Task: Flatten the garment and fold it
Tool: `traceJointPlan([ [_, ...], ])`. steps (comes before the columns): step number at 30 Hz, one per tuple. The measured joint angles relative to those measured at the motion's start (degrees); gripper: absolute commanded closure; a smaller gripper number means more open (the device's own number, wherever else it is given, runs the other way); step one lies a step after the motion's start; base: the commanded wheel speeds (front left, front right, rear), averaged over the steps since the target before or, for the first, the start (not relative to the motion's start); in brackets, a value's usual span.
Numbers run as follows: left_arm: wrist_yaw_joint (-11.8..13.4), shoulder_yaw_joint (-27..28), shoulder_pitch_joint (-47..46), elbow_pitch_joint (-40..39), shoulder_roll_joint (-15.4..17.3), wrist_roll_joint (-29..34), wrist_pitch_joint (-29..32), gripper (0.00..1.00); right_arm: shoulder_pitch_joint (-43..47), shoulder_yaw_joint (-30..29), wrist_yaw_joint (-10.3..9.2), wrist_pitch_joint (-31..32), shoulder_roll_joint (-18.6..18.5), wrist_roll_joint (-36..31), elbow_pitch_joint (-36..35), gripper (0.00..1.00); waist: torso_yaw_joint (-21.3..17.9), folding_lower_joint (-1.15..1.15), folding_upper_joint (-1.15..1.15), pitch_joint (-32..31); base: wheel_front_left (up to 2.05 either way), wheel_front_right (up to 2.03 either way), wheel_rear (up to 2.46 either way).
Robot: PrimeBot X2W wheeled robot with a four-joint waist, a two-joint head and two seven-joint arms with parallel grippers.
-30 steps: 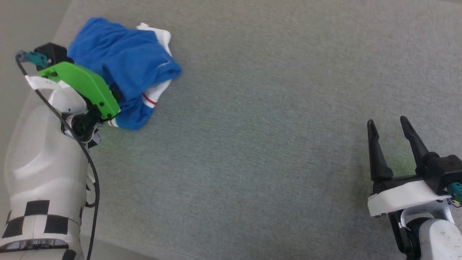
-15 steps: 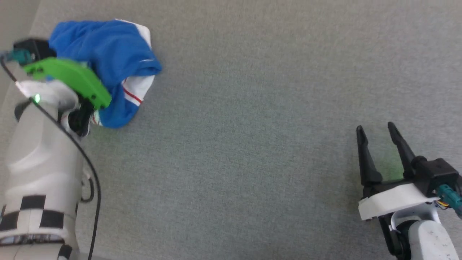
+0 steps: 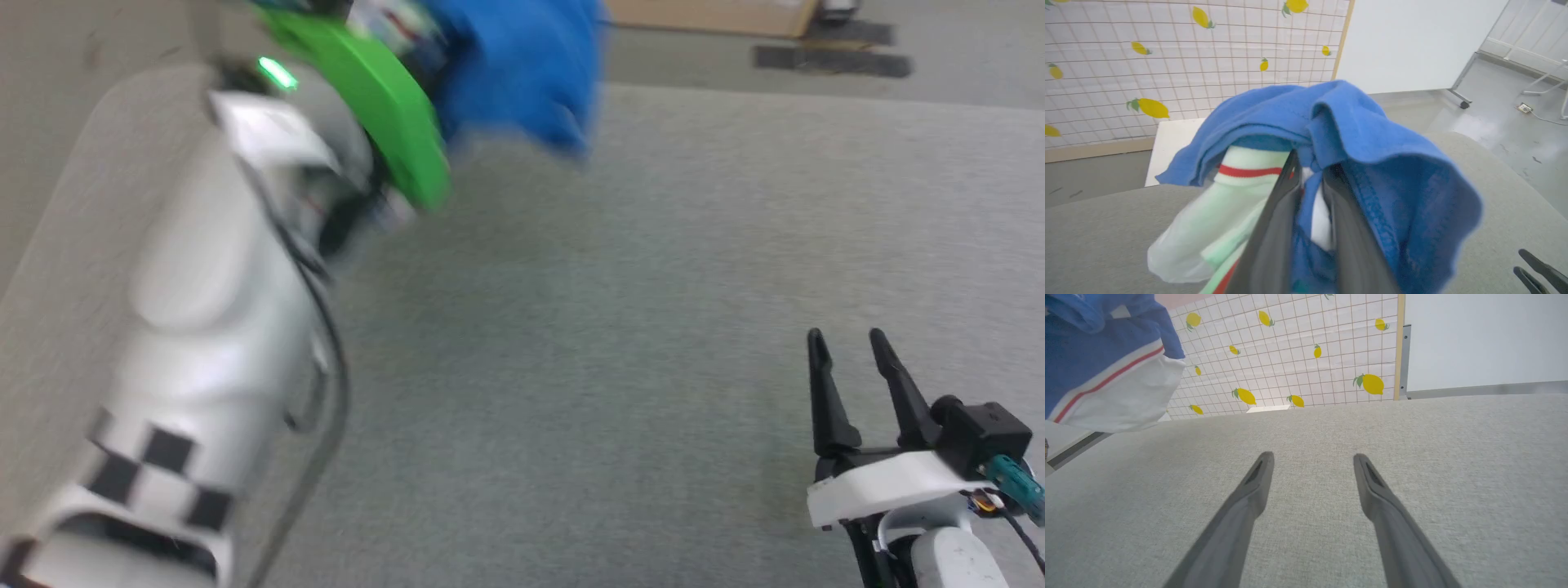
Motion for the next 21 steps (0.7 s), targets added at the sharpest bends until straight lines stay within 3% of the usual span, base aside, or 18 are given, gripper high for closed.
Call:
traceJointPlan([
  [8,-0.20,-13.93,17.96,2.37,-3.42,-2.31,3.56,1.00,1.94,-1.77,0.00,-0.79,-0.02,1.01,1.43,0.00,-5.40,0.00,0.00,-2.81,0.00,0.00,0.00],
  [12,-0.11,-16.53,23.59,6.32,-4.59,-2.74,4.97,1.00,2.31,-1.93,0.00,-0.97,-0.03,1.21,1.88,0.00,-6.51,0.00,0.00,-3.95,0.00,0.00,0.00],
  [13,0.11,-16.30,24.10,6.84,-4.70,-3.10,4.78,0.17,2.31,-2.00,0.00,-0.99,-0.02,1.49,1.97,0.00,-6.60,0.00,0.00,-4.25,0.00,0.00,0.00],
  [14,0.30,-15.70,24.19,6.94,-4.75,-3.34,4.11,0.00,2.33,-2.15,0.00,-1.04,-0.02,1.74,2.05,0.00,-6.58,0.00,0.00,-4.52,0.00,0.00,0.00],
  [21,2.40,-7.82,23.40,2.26,-2.92,-7.25,-1.03,0.00,3.16,-2.49,0.00,-1.22,-0.03,2.25,2.48,0.00,-4.12,0.00,0.00,-6.01,0.00,0.00,0.00],
])
